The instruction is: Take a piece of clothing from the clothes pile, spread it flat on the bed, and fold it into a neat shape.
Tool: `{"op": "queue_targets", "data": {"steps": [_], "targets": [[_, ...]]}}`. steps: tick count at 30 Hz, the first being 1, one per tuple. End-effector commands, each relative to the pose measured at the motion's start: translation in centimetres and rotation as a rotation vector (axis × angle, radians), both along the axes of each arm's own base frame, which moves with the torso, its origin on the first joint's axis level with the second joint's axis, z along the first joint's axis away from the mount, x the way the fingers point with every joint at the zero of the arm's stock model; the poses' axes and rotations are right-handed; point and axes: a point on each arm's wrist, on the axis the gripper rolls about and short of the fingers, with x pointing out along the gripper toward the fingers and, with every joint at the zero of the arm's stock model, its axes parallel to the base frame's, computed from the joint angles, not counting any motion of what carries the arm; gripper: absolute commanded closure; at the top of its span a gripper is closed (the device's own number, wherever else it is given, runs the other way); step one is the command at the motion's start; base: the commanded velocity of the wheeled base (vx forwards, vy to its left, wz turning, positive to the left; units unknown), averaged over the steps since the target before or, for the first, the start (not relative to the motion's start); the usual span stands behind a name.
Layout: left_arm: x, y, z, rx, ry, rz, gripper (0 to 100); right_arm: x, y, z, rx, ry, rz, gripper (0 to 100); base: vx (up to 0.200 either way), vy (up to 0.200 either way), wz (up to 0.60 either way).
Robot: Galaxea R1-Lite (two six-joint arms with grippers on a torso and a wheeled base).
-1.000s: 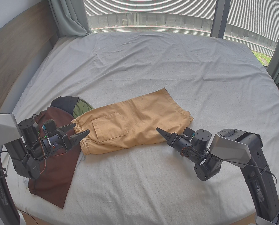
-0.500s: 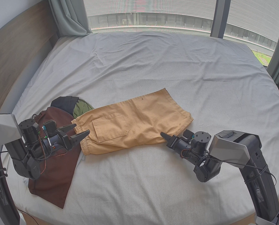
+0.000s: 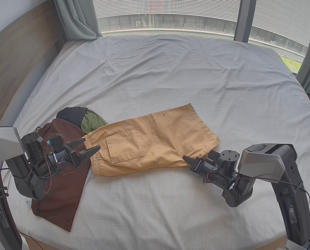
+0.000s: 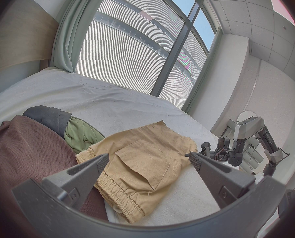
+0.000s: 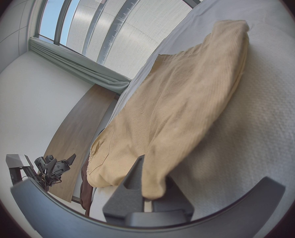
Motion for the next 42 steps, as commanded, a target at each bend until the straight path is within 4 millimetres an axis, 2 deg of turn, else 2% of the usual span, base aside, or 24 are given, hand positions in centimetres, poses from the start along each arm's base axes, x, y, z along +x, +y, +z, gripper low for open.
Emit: {"op": "queue_targets", "data": {"steps": [1, 7, 10, 16, 23, 36, 42], "targets": [[0.0, 0.0, 0.1, -0.002, -0.005, 0.002, 0, -0.9, -0.3, 1.2, -0.008, 0.006, 0.001, 100, 0.0, 0.0, 0.0], [0.1, 0.0, 0.1, -0.004, -0.005, 0.0, 0, -2.7, -1.2, 2.2, -0.028, 0.049, -0.001, 100, 0.0, 0.0, 0.0], [0.4, 0.1, 0.3, -0.007, -0.013, 0.005, 0, -4.4, -1.9, 2.6, -0.053, 0.091, 0.0, 100, 0.0, 0.0, 0.0], [0.3, 0.2, 0.4, -0.006, -0.018, 0.007, 0, -7.2, -3.0, 1.9, -0.137, 0.167, -0.036, 100, 0.0, 0.0, 0.0], [0.2, 0.2, 0.5, -0.007, -0.016, 0.007, 0, -9.5, -3.9, 1.7, -0.193, 0.236, -0.056, 100, 0.0, 0.0, 0.0], [0.2, 0.2, 0.5, -0.006, -0.018, 0.007, 0, -12.7, -5.2, 1.0, -0.291, 0.328, -0.065, 100, 0.0, 0.0, 0.0], [0.2, 0.2, 0.6, -0.006, -0.022, 0.008, 0, -12.9, -5.2, 1.2, -0.293, 0.33, -0.067, 100, 0.0, 0.0, 0.0]]}}
